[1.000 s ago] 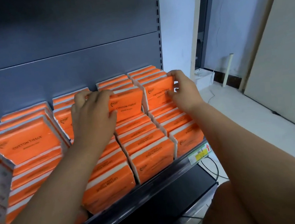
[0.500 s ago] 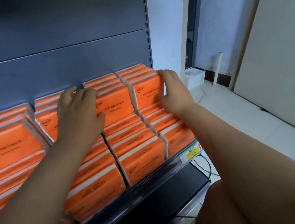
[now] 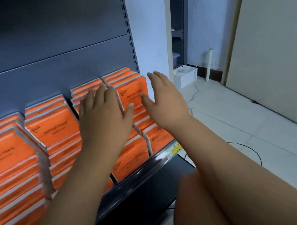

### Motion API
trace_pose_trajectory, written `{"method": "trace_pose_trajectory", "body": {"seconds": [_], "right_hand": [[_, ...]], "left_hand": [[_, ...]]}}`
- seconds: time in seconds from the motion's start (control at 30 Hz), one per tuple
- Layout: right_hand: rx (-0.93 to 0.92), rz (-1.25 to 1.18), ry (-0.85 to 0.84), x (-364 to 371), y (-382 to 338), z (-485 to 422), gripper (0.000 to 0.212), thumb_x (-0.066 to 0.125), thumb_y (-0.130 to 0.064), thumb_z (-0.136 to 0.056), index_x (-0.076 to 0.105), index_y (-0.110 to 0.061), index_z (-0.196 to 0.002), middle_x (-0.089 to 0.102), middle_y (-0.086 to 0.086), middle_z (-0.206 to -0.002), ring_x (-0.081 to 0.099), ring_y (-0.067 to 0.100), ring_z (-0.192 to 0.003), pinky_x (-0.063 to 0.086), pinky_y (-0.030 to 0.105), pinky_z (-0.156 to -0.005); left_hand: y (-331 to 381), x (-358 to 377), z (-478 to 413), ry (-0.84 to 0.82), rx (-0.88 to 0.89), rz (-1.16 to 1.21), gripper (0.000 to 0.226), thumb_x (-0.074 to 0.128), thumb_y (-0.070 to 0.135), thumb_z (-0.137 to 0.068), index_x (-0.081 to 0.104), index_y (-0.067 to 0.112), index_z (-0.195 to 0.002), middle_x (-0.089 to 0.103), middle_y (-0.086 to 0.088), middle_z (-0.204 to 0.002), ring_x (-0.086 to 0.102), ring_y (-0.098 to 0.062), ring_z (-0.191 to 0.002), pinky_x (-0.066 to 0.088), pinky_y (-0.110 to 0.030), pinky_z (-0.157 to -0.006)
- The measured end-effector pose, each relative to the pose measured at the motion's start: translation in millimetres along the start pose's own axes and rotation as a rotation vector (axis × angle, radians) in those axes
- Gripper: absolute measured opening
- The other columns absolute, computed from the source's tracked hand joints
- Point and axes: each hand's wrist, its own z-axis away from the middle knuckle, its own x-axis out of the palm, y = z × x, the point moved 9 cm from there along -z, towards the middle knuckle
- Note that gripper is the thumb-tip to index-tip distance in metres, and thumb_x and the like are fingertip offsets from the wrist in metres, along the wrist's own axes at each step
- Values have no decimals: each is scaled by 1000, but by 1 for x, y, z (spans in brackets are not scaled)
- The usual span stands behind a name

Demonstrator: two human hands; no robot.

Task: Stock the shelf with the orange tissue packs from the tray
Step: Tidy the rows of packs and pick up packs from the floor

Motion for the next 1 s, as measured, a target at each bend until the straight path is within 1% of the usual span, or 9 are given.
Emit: {"method": "trace_pose_trajectory", "body": {"seconds": [0.13, 0.2, 0.4, 0.5, 0.6, 0.7, 0.83, 0.9, 1.0], "right_hand": [[30, 160, 64, -48, 41, 47, 64, 49, -44, -101, 41, -8, -154, 42, 14, -158, 38, 30, -147, 37, 43, -117], [93, 199, 68, -79, 74, 78, 62, 49, -44, -104, 41, -7, -153, 42, 13, -158, 38, 29, -147, 36, 41, -117], [426, 332, 91, -188, 178, 203, 63, 47, -44, -106, 37, -8, -156, 37, 12, -162, 30, 26, -151, 28, 38, -121], [659, 390, 61, -226, 234, 297, 64, 42, -46, -107, 32, -9, -158, 33, 11, -164, 25, 26, -154, 25, 36, -123], [903, 435, 30, -246, 283, 398, 63, 42, -46, -106, 31, -9, -157, 34, 10, -163, 26, 26, -153, 26, 36, -123], [1120, 407, -46, -242, 314, 487, 61, 43, -44, -106, 32, -10, -155, 38, 7, -160, 30, 25, -150, 29, 36, -121], [1322, 334, -133, -214, 338, 571, 53, 47, -39, -106, 39, -10, -150, 45, 7, -153, 39, 25, -143, 36, 35, -114], [1425, 260, -157, -194, 349, 604, 49, 47, -37, -106, 42, -10, -147, 47, 8, -151, 42, 25, -141, 39, 36, -111], [1592, 131, -179, -161, 363, 649, 47, 48, -35, -105, 44, -10, -144, 47, 9, -148, 45, 28, -136, 43, 39, -106]], "left_hand": [[86, -8, 30, -25, 122, 40, 65, 46, 55, -92, 54, 10, -139, 55, -12, -148, 42, -40, -143, 32, -57, -119], [125, -6, 37, -35, 155, 63, 65, 46, 57, -92, 57, 11, -137, 58, -10, -145, 43, -40, -141, 31, -58, -118], [295, 42, 77, -255, 227, 322, 48, 53, 46, -98, 59, 9, -129, 62, -12, -135, 50, -36, -131, 30, -53, -119], [383, 66, 142, -288, 358, 433, 49, 56, 39, -98, 57, 6, -134, 55, -16, -146, 48, -37, -136, 36, -54, -116], [452, 91, 215, -353, 542, 451, 50, 60, 38, -95, 59, 4, -131, 56, -17, -145, 49, -38, -134, 39, -54, -113], [490, 121, 283, -466, 705, 394, 49, 62, 39, -92, 59, 7, -129, 57, -15, -144, 51, -37, -132, 39, -53, -115], [508, 164, 364, -651, 943, 253, 56, 46, 48, -101, 45, 15, -146, 43, -7, -157, 40, -28, -144, 22, -47, -125], [505, 189, 391, -745, 975, 210, 52, 46, 49, -102, 49, 16, -142, 51, -5, -149, 45, -27, -140, 22, -46, -125], [486, 225, 422, -836, 945, 179, 43, 53, 49, -98, 63, 15, -122, 67, -6, -123, 59, -30, -121, 35, -48, -117]]}}
